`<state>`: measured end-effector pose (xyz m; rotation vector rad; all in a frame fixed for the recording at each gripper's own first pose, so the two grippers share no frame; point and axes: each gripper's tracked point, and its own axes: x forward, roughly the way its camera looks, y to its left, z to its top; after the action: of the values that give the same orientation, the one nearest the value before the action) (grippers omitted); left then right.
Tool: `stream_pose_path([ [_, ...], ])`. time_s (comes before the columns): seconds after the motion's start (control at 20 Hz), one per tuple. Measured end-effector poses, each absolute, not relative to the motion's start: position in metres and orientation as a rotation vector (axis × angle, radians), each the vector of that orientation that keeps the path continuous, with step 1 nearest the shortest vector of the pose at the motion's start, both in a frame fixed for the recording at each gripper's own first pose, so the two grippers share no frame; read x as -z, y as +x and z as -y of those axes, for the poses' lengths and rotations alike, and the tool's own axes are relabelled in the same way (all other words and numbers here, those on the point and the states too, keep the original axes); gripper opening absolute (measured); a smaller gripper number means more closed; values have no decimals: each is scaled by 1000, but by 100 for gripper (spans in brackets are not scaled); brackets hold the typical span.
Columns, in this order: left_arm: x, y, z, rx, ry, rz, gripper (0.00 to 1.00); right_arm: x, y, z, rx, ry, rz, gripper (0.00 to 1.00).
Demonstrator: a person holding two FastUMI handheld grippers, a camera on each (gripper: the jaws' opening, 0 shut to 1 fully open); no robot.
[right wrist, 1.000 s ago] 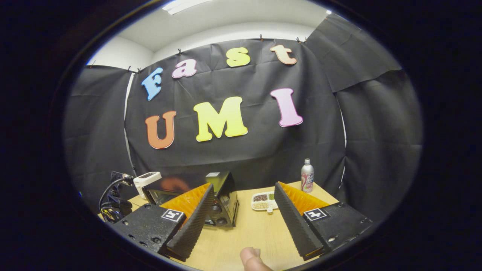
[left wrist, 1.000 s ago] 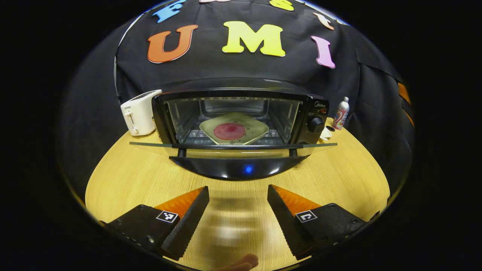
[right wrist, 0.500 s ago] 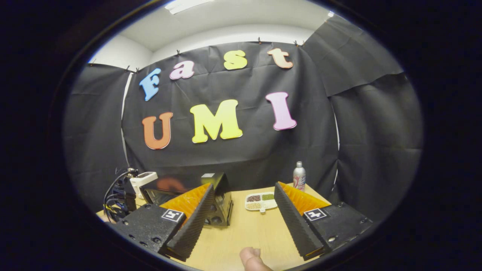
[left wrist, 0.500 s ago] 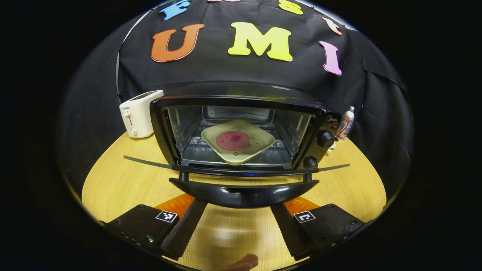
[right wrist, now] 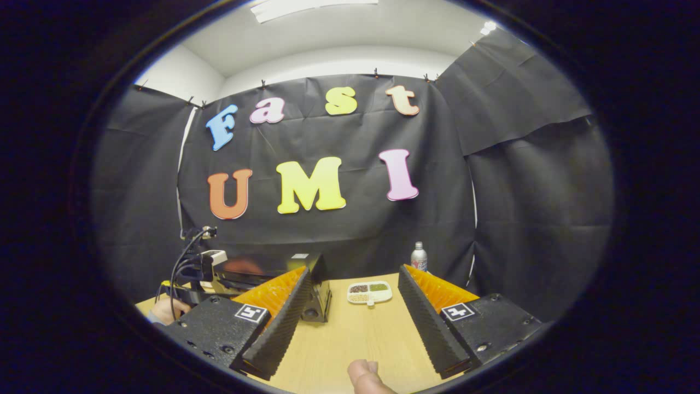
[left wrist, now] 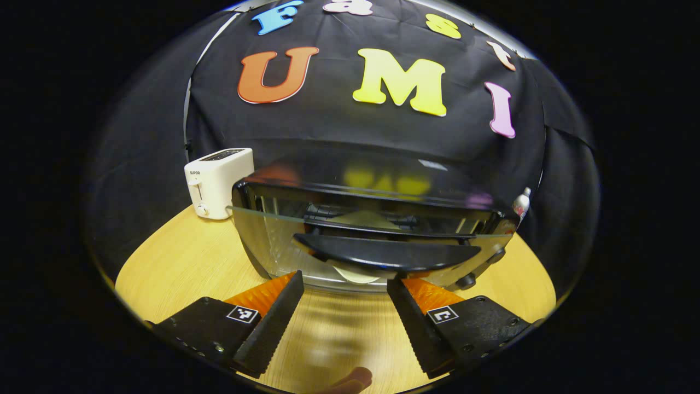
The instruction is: Open the electric oven with the left hand, put the food in, and close the electric oven.
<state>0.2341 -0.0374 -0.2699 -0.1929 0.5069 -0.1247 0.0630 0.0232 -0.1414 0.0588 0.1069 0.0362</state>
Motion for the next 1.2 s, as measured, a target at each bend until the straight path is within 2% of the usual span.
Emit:
stream_pose_path([
  [0.15,259,218,29,99,-203,-479,96,136,39,-11,-14,36,-82,96],
  [0.2,254,209,31,102,-208,-467,96,131,32,-5,0,29,-66,100],
  [0.45,231,165,26,70,-198,-412,96,126,11,11,48,18,-53,100],
  [0.5,226,156,26,65,-199,-401,96,126,8,11,47,18,-60,96],
  [0.95,134,73,37,132,-215,-242,96,101,-16,16,51,23,-37,96],
  [1.0,125,65,36,131,-211,-230,95,99,-19,16,48,28,-36,100],
  [1.05,117,57,34,135,-208,-213,95,97,-22,13,38,32,-35,96],
  [1.2,92,31,37,154,-216,-144,95,86,-32,9,16,30,-18,96],
])
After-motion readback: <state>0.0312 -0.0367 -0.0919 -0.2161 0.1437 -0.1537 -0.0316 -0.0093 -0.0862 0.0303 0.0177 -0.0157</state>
